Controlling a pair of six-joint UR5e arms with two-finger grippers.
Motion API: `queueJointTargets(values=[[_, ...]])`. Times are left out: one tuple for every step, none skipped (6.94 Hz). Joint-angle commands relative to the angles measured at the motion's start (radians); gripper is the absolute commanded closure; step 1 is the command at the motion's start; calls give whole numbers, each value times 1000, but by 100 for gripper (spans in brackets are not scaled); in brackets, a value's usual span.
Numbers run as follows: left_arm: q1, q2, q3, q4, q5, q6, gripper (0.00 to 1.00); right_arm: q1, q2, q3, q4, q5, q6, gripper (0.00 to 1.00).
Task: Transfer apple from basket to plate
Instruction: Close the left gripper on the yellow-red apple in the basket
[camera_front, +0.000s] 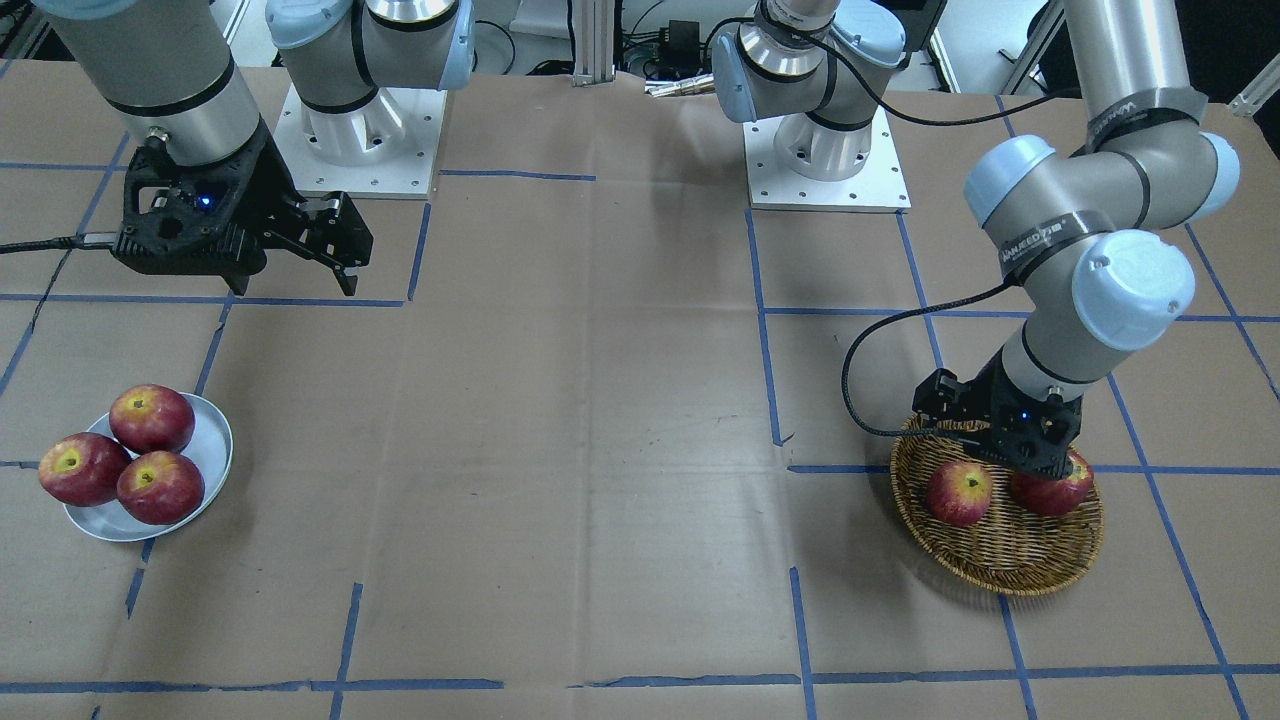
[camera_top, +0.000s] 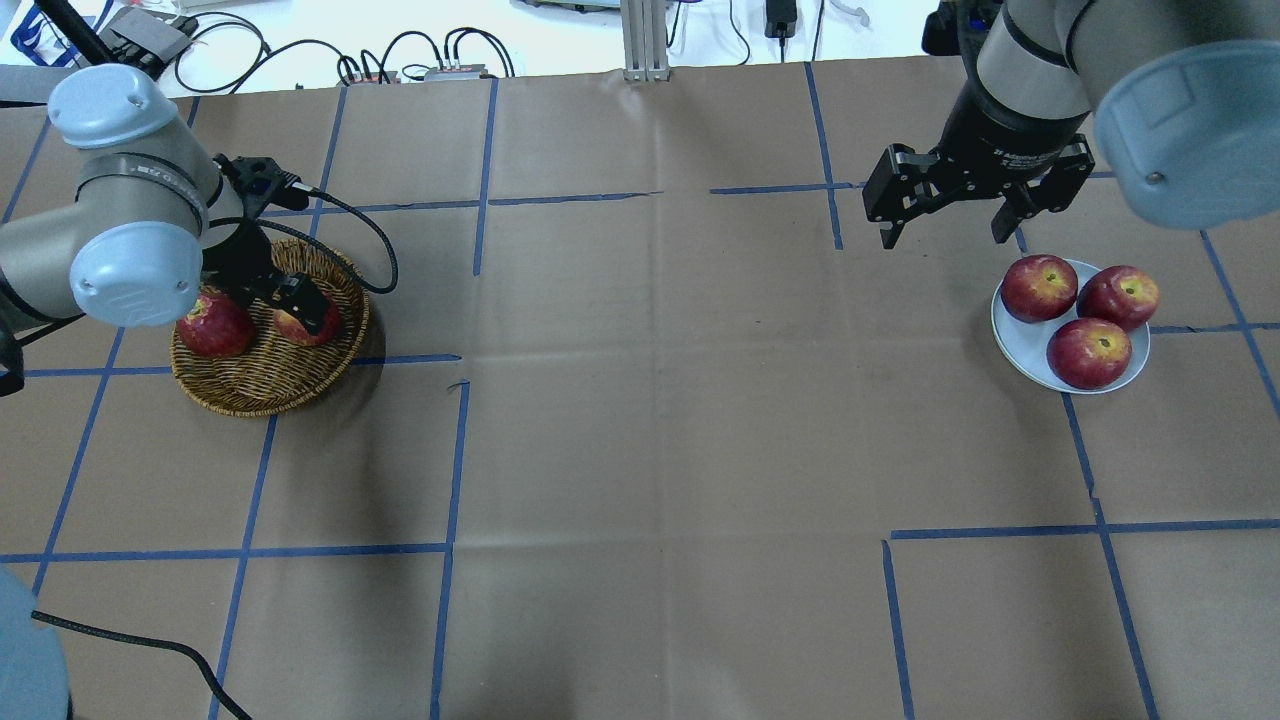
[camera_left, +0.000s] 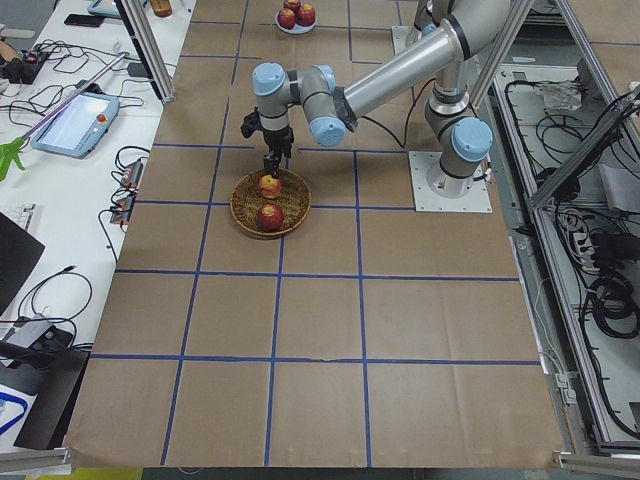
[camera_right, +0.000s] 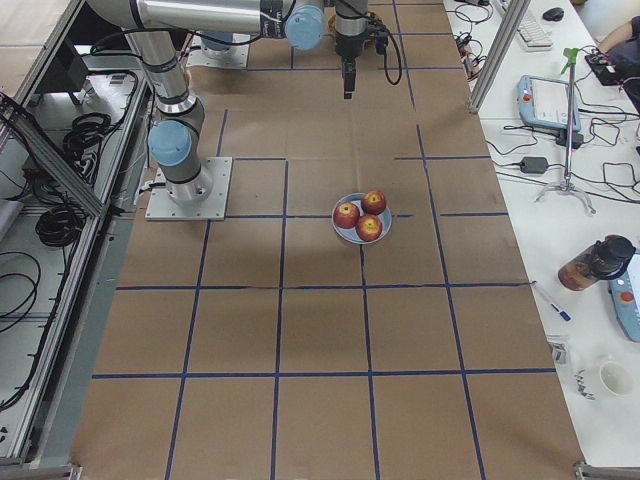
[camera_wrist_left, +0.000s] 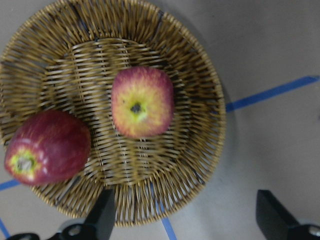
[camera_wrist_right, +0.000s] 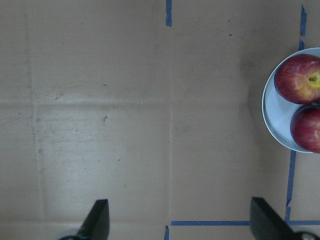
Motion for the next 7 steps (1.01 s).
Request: queueJointTargets(values=[[36, -85, 6, 62, -4, 9, 1, 0, 0, 0, 0, 1, 0, 0], [44, -97, 2, 62, -24, 11, 2, 0, 0, 0, 1, 1, 0, 0], [44, -102, -5, 72, -40, 8, 2, 0, 0, 0, 1, 1, 0, 0], [45, -113, 3, 74, -41, 9, 13, 0, 0, 0, 1, 1, 0, 0], [44, -122, 6, 76, -44, 3, 27, 0, 0, 0, 0, 1, 0, 0], [44, -122, 6, 85, -58, -2, 40, 0, 0, 0, 1, 1, 0, 0], [42, -116, 8, 89, -66, -3, 56, 0, 0, 0, 0, 1, 0, 0]])
